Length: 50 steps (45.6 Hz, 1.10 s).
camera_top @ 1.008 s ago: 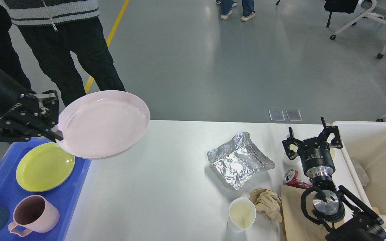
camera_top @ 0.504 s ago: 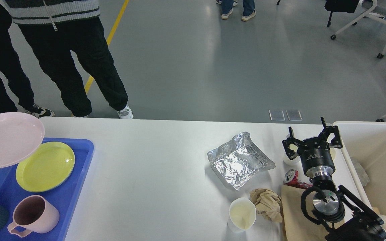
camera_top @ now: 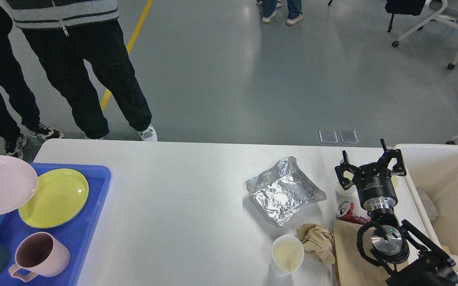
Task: Tidy desktop
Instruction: 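Lift the pink plate and lay it on the yellow plate, then open the left gripper and raise it off the stacked plates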
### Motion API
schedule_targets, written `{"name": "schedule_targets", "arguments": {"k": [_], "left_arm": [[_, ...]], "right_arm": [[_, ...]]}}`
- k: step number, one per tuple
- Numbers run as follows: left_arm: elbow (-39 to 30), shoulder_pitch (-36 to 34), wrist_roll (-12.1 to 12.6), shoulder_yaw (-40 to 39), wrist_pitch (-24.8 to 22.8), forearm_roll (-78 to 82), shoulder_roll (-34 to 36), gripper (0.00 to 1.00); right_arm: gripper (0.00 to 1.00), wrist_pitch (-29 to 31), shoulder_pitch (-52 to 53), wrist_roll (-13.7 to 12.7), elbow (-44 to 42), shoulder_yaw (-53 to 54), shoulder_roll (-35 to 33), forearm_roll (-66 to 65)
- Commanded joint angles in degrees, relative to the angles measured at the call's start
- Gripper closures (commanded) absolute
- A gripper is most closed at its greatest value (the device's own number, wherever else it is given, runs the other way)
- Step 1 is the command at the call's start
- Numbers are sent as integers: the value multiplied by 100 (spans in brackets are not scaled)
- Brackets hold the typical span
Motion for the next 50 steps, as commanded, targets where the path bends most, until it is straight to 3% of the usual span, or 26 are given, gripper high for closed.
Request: {"name": "schedule_targets", "arguments": {"k": [1,16,38,50], "left_arm": [[-23,13,54,-209,153,31,-169,100],[-533,-13,-209,-368,-462,83,-187,100],[-656,13,-165,-412,-23,75,-328,100],[-665,13,-192,-438,-31,75,-424,100]], "right_arm": [[0,-2,0,0,-1,0,0,0],[0,-2,0,0,-1,0,0,0],[0,-2,0,0,-10,0,0,0],[0,-2,0,0,-10,0,0,0]]}}
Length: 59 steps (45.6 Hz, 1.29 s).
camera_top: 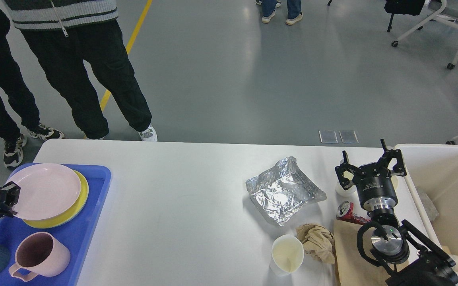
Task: Tidy desktop
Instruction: 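Open the left gripper and raise it off the stacked plates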
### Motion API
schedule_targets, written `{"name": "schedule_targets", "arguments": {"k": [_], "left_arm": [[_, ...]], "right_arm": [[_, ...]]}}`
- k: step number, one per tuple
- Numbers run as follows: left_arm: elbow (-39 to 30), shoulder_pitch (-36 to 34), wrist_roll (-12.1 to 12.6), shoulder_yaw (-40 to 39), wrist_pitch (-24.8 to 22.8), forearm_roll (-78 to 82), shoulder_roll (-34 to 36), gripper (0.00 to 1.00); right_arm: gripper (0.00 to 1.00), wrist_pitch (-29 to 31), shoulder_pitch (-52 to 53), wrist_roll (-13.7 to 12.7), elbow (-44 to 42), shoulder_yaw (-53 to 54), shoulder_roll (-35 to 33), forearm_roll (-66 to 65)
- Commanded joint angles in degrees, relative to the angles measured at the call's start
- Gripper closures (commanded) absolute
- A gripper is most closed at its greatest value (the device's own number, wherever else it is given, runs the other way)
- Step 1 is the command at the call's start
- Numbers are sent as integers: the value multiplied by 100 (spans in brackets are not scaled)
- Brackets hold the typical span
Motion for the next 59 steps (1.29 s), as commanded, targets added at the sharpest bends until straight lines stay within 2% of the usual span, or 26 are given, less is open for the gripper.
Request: {"name": "schedule_targets", "arguments": {"k": [1,6,8,13,16,22,24,31,37,45,50,59], "left_arm": [[-8,9,-26,-9,-1,0,-16,100],[-17,9,-43,-18,-1,0,-7,100],[-17,18,-43,-18,17,0,-16,97],[-17,26,-43,-9,113,0,-7,65],[-17,18,-8,-9,113,0,-7,56],[-17,9,-43,0,122,0,-7,26],[-17,0,-43,0,113,0,2,21],[-17,-17,18,0,52,0,-7,17],[-17,-44,27,0,34,0,10,8],[-17,-316,53,70,-53,0,72,5],[-17,-527,45,79,-474,0,230,4],[-228,-1493,45,87,-1758,0,555,4]], "right_arm": [[0,9,0,0,-4,0,0,0],[0,0,0,0,-4,0,0,0],[0,0,0,0,-4,0,0,0],[0,0,0,0,-4,0,0,0],[0,0,0,0,-4,0,0,0],[0,0,0,0,5,0,0,0],[0,0,0,0,-4,0,0,0],[0,0,0,0,-4,0,0,0],[0,0,0,0,-4,0,0,0],[0,0,0,0,-4,0,0,0],[0,0,0,0,-4,0,0,0],[0,0,0,0,-4,0,0,0]]}}
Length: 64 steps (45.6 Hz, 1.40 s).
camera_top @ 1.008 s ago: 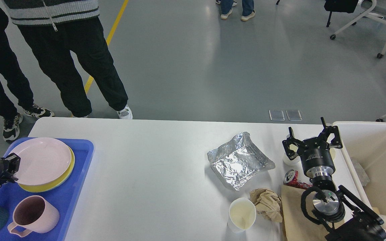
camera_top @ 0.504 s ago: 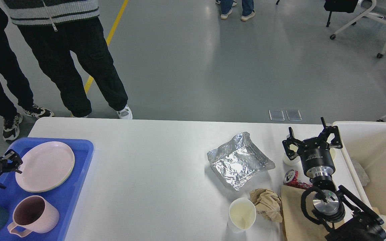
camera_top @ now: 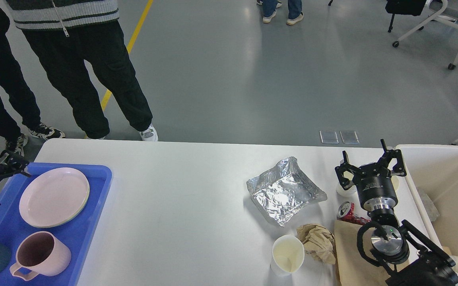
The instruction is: Tidy desktop
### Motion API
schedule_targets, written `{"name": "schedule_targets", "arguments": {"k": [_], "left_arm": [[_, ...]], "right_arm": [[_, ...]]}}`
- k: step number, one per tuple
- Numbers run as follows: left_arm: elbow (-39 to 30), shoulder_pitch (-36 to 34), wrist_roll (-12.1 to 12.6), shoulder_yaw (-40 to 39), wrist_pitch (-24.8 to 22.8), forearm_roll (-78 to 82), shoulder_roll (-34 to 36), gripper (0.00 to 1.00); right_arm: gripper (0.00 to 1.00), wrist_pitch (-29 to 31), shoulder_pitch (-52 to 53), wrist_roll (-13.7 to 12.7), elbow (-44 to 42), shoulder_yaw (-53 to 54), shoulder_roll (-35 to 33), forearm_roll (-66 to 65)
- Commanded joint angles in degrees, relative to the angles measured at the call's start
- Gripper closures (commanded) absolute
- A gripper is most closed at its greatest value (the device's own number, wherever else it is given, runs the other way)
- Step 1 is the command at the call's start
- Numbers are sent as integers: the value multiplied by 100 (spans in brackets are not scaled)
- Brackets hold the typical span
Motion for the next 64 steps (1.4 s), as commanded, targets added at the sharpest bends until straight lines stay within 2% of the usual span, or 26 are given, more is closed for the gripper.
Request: {"name": "schedule_targets", "arguments": {"k": [1,4,12,18,36,44,45,52,56,64], "left_arm": [[-202,-588,-2,2,-676,0,252,4],[-395,-851,-11,98,-852,0,349,4],[-799,-1713,16,538,-862,27,384,4],[-1063,-2161,-11,442,-853,53,577,4],[-1011,-2171,-81,-1596,-633,27,587,4],[-1020,-1873,-90,-2949,-633,18,560,4],[-1020,-1689,-90,-3412,-633,18,560,4],[-1011,-766,-99,-5058,-449,9,429,4],[-985,-116,-142,-6051,25,1,77,4],[-932,975,-652,-8196,1308,53,-590,4]], "right_arm": [[0,0,0,0,0,0,0,0],[0,0,0,0,0,0,0,-9],[0,0,0,0,0,0,0,-9],[0,0,0,0,0,0,0,0],[0,0,0,0,0,0,0,0],[0,0,0,0,0,0,0,0],[0,0,0,0,0,0,0,0],[0,0,0,0,0,0,0,0],[0,0,0,0,0,0,0,0],[0,0,0,0,0,0,0,0]]}}
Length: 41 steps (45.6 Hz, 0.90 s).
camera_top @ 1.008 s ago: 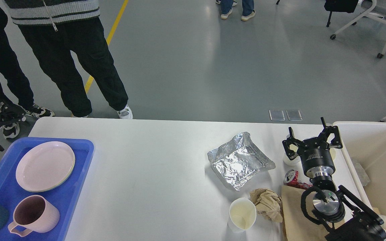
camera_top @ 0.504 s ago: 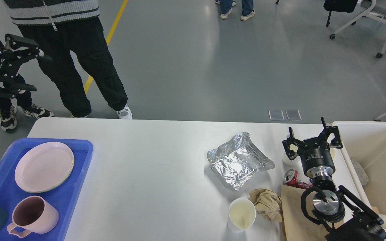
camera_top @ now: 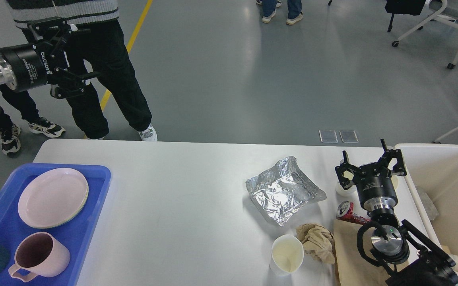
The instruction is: Tidy desktop
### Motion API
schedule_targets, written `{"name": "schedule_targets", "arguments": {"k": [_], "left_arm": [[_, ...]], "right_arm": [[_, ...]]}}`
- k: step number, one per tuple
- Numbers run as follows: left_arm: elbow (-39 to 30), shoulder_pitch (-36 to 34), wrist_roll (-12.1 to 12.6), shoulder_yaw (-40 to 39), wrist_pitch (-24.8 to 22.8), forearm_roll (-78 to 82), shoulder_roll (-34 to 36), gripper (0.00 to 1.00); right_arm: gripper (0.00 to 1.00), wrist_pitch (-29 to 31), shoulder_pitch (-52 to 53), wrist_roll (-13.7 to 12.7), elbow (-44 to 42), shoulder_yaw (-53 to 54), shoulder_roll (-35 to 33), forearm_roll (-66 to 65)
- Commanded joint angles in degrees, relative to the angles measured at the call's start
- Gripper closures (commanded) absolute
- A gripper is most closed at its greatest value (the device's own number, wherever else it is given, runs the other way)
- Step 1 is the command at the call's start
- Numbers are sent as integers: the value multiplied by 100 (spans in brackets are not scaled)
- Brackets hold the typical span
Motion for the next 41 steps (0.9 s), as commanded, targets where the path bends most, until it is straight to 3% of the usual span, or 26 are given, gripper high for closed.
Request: {"name": "schedule_targets", "arguments": {"k": [1,6,14,18,24,30,34,41], "left_arm": [[-6,716,-347,-1476,902,36,-540,4],[-225,1261,-461,-2399,1351,53,-848,4],[-2193,2930,-663,-3779,2282,632,-989,4],[-2739,3546,-821,-4596,2748,1273,-1217,4],[-3170,4530,-1067,-5493,2793,2293,-1656,4],[-4022,5322,-1664,-6056,2793,2961,-2105,4],[-4243,5498,-1981,-6136,2793,3296,-2298,4],[-4216,5472,-1982,-6460,3030,3358,-2439,4]], "right_arm": [[0,0,0,0,0,0,0,0],[0,0,0,0,0,0,0,0],[0,0,0,0,0,0,0,0],[0,0,0,0,9,0,0,0],[0,0,0,0,9,0,0,-8],[0,0,0,0,9,0,0,0],[0,0,0,0,9,0,0,0],[0,0,0,0,0,0,0,0]]}}
